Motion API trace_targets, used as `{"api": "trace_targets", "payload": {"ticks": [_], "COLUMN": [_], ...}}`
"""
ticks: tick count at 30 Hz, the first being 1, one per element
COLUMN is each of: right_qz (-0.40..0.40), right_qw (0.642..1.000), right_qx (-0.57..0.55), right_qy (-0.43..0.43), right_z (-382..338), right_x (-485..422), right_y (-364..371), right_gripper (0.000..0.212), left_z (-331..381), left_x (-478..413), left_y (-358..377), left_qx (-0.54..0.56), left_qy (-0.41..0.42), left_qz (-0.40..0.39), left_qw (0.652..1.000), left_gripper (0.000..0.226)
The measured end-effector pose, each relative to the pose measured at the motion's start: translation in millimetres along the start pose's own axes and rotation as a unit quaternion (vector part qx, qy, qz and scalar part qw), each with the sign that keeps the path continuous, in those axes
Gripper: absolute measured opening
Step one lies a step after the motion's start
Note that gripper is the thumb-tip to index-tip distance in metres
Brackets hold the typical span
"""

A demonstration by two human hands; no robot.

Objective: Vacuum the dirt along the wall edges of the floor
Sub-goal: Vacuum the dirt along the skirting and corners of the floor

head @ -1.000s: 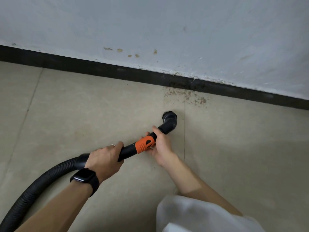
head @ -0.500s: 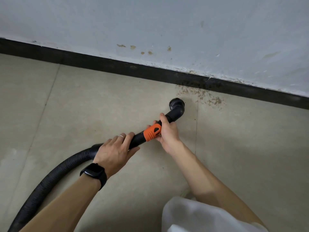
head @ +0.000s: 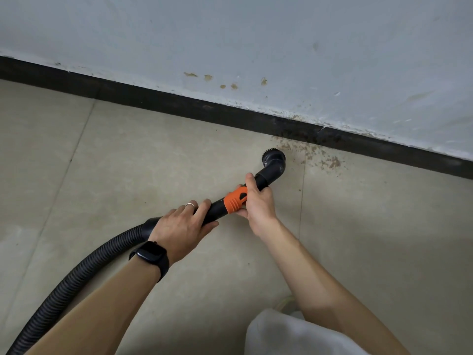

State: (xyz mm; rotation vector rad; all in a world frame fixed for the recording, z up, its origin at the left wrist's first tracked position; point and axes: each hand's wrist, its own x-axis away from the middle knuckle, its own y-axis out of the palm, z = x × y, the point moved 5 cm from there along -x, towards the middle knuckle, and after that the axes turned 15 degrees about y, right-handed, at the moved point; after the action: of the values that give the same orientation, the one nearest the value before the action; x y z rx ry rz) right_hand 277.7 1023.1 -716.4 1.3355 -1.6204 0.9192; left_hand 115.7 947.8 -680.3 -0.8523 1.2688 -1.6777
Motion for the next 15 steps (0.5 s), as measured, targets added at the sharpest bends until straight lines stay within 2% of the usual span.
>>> {"api": "trace_targets", "payload": {"ticks": [7, 15], "right_qz": [0.012, -0.006], "right_qw": [1.0, 0.999], "right_qx": [0.007, -0.037], "right_qy": [-0.017, -0.011], "right_z": [-20, -33], "right_x": [-6, -11], "right_y": [3, -4], "right_gripper": [0.05, 0.037], "left_z": [-7, -7], "left_x": [-19, -38], "left_y": [-5, 3], "left_qx": [0.013, -0.012], "left_qy": [0.004, 0.016], "left_qz": [-0.008, -0.017], "left_qw": [1.0, 1.0], "left_gripper": [0.049, 0.053]}}
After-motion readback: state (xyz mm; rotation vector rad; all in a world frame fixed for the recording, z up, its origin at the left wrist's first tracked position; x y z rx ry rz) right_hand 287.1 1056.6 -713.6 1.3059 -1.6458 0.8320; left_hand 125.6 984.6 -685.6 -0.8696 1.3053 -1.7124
